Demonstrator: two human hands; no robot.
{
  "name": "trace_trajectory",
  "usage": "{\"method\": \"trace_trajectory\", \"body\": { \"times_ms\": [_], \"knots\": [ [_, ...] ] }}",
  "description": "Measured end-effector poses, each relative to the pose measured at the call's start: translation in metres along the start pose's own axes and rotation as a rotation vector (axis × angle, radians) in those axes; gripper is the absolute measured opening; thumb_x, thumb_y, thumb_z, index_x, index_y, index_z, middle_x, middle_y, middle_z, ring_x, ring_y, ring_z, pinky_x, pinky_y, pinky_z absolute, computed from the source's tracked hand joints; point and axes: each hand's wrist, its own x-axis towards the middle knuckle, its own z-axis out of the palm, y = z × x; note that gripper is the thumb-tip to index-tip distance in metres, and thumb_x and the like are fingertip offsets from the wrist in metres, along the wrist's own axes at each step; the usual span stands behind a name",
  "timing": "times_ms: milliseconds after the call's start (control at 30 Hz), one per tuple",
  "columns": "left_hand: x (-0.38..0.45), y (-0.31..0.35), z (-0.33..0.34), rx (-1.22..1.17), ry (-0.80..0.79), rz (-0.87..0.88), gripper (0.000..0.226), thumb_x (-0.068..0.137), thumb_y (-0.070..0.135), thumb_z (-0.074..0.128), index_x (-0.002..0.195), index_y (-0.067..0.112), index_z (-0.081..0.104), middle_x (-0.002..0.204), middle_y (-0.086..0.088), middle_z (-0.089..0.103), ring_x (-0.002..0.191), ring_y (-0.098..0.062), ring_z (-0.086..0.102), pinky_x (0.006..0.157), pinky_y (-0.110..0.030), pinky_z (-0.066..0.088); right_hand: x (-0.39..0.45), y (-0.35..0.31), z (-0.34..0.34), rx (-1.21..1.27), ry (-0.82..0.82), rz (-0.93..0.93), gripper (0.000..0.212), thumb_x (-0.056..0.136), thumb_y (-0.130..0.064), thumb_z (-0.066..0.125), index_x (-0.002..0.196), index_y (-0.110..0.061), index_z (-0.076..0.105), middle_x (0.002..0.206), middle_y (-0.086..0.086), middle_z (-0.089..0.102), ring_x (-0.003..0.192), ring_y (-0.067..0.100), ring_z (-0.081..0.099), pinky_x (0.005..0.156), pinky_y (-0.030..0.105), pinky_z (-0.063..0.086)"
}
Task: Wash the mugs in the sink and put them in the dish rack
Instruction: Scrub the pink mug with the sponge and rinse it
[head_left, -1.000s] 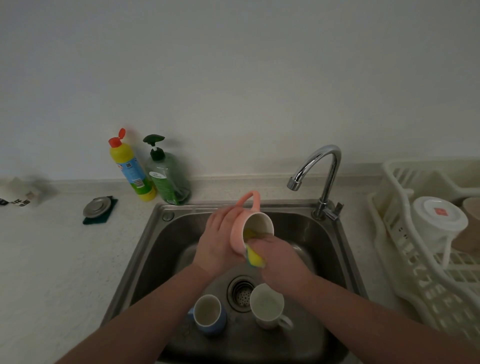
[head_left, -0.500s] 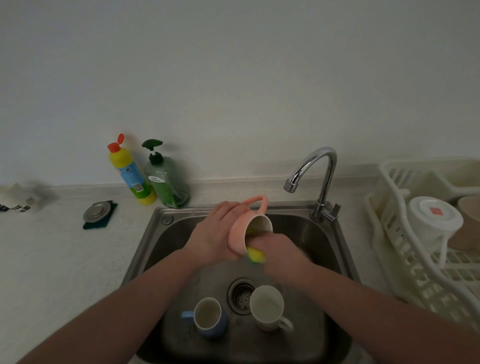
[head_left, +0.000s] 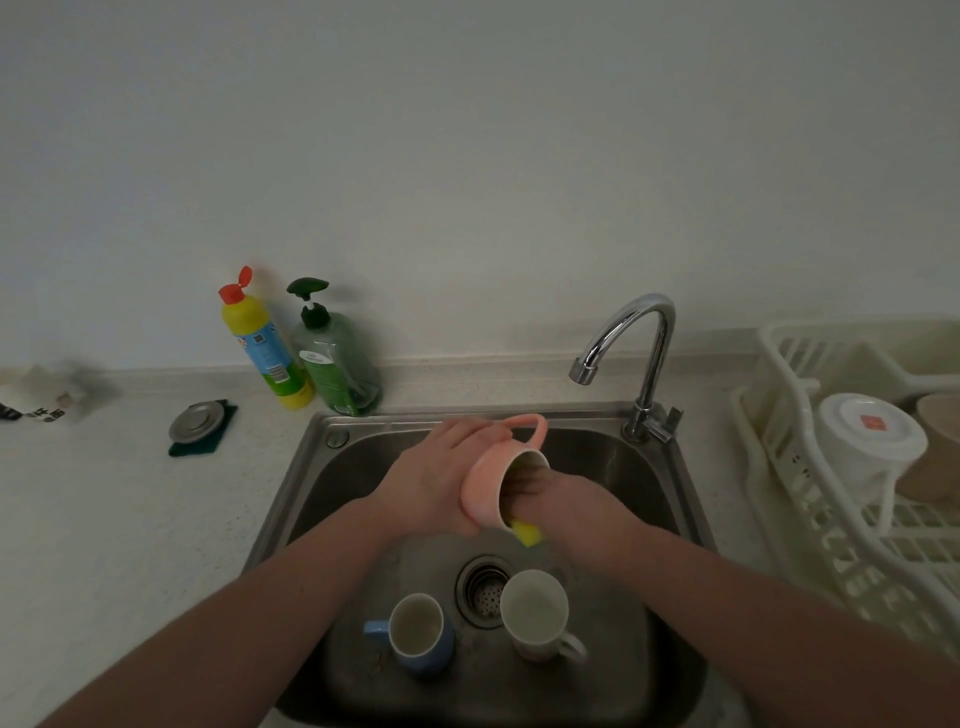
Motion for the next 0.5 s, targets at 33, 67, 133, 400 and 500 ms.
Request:
{"method": "trace_trajectory", "body": {
  "times_ms": [33,67,133,400,500],
  "knots": [
    [-0.001,0.0,0.0,-0.012,-0.011,-0.017,0.096,0.055,0.052,0.074,0.137,0.018,0.036,0.133,-0.006,0.049,0.12,-0.022,0.049,0.094,-0.039,0.049,0.001,-0.004,0.002,0.087,0.039,0.033,0.048,0.089,-0.009,0.055,0.135,-0.021,0.049,0.14,0.001,0.049,0.126,0.019,0.049,0.097,0.029,0.044],
    [-0.002,-0.001,0.0,-0.026,-0.01,-0.035,0.096,0.055,0.052,0.072,0.137,0.018,0.035,0.132,-0.006,0.05,0.12,-0.022,0.049,0.095,-0.041,0.05,0.001,-0.008,0.004,0.184,0.076,0.077,0.046,0.088,-0.008,0.056,0.131,-0.021,0.053,0.132,0.0,0.055,0.119,0.019,0.054,0.09,0.021,0.044],
    [-0.003,-0.002,0.001,-0.046,0.017,-0.057,0.096,0.055,0.048,0.073,0.137,0.021,0.033,0.132,-0.007,0.053,0.119,-0.023,0.051,0.094,-0.046,0.05,0.001,-0.015,0.004,0.362,0.153,0.152,0.043,0.085,-0.004,0.056,0.124,-0.02,0.059,0.118,0.0,0.063,0.107,0.018,0.058,0.074,0.01,0.036],
    [0.004,-0.003,-0.005,-0.002,-0.005,-0.001,0.094,0.057,0.049,0.075,0.136,0.015,0.038,0.131,-0.009,0.053,0.119,-0.024,0.051,0.094,-0.041,0.05,0.0,-0.002,-0.01,0.05,-0.009,-0.005,0.052,0.09,-0.009,0.053,0.14,-0.02,0.042,0.145,0.002,0.043,0.13,0.02,0.045,0.102,0.032,0.042],
    [0.006,-0.002,-0.003,0.02,-0.043,0.019,0.092,0.059,0.051,0.075,0.136,0.013,0.04,0.129,-0.009,0.054,0.117,-0.024,0.052,0.092,-0.043,0.051,-0.001,0.006,-0.01,-0.049,-0.068,-0.057,0.055,0.091,-0.007,0.053,0.143,-0.019,0.039,0.151,0.004,0.036,0.137,0.02,0.037,0.106,0.036,0.04]
  ]
}}
